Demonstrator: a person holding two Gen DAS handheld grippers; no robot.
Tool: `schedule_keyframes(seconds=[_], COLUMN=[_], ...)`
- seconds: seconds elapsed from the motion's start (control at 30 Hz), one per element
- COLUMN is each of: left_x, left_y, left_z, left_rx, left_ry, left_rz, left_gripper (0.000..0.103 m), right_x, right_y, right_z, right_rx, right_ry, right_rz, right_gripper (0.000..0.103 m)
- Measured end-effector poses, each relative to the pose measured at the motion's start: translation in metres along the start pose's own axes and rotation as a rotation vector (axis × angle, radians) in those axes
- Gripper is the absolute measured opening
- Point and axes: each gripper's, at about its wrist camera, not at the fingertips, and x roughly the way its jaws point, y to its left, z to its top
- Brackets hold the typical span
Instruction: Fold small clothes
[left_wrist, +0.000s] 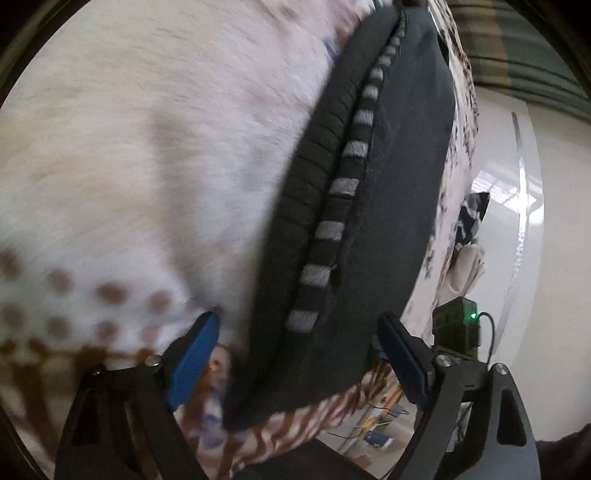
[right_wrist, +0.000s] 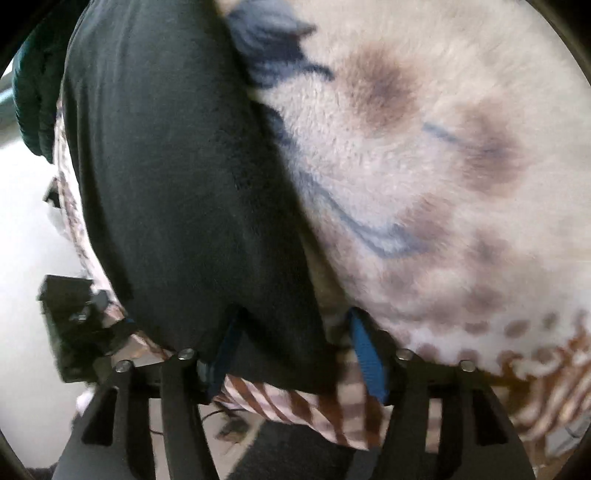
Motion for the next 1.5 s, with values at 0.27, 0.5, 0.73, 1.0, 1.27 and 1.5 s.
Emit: schedule_keyframes(seconds=[0.27, 0.5, 0.73, 1.0, 1.27, 1.5], left_x=[0.011, -0.005, -0.044, -0.087, -0.096, -0.080], left_y=[-0.019, -0.018, -0.059, -0.134, -0.168, -0.200], left_z=[-0.006, -0.014, -0.010, 0.055, 0.172, 0.296], left_rx=[0.062, -0.015, -0.004, 0.115, 0.162, 0.201], left_ry=[0.036, 0.043, 0.011, -0.111, -0.233, -0.286], left_rz=[0.047, -0.004, -0.114, -0.189, -0.289, -0.313], left_gripper=[0.048, 0.009, 0.008, 0.008, 0.008, 0.008], right_x=[0.017, 0.011, -0.036, -0.124, -0.205, -0.228], right_y=[0.016, 0.030, 0.078, 0.150, 0.201, 0.236], right_z=[-0.005, -0.019, -0.036, 0.012, 0.122, 0.253], right_rx=[-0.009, 0.031, -0.047, -0.125, -0.209, -0.192], right_ry=[0.014, 0.001, -0.080, -0.245, -0.419, -0.524], right_rz=[0.104, 0.149, 0.246, 0.300, 0.258, 0.227], right_gripper=[0.043, 0.013, 0.012, 0.012, 0.011, 0.011])
